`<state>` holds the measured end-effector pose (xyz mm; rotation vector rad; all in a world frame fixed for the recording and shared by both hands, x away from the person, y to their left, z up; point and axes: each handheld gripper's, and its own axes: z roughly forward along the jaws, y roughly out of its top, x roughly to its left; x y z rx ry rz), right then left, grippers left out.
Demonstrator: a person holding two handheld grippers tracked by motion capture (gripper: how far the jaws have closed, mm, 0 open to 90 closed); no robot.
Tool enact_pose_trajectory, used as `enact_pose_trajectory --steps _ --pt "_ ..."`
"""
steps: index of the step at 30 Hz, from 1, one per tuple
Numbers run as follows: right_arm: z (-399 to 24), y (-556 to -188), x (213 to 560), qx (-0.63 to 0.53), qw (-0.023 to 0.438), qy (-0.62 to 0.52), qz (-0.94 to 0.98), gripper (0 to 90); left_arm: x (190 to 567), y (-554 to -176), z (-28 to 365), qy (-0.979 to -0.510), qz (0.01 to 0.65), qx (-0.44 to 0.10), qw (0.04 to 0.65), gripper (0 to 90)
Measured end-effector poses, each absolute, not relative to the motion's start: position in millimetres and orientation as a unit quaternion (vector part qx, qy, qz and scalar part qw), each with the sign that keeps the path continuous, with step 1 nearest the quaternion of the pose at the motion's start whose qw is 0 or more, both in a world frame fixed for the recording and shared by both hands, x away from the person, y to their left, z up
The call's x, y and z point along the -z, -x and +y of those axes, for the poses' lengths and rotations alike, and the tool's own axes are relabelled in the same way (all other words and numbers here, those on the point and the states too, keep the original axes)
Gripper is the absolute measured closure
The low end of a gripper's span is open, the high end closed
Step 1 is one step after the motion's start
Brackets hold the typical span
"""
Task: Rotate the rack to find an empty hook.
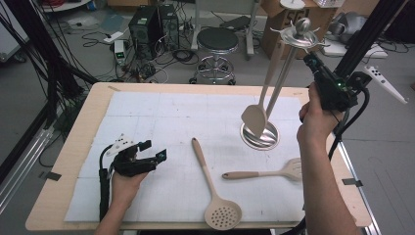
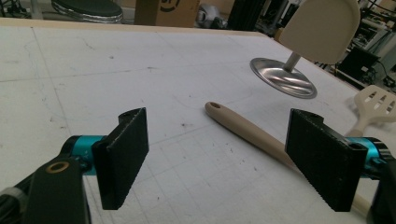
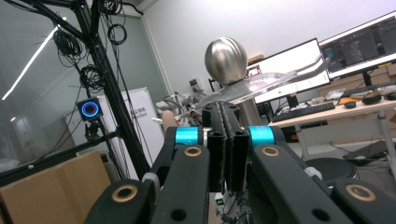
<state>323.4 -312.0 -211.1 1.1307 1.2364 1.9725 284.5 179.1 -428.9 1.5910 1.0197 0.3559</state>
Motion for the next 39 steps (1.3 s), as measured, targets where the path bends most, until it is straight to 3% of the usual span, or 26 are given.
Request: enact_pose_trajectory --steps 22,39 --pt "-274.3 -340.2 203.4 -0.721 0.269 -0.415 0.485 90.0 428.8 -284.4 179.6 -0.679 0.435 -0.151 0.572 22.1" --pt "-310.4 -331.1 225.1 -0.722 0.277 -0.441 0.457 90.0 429.3 -283.7 179.2 -0.679 0.436 -0.151 0.572 22.1"
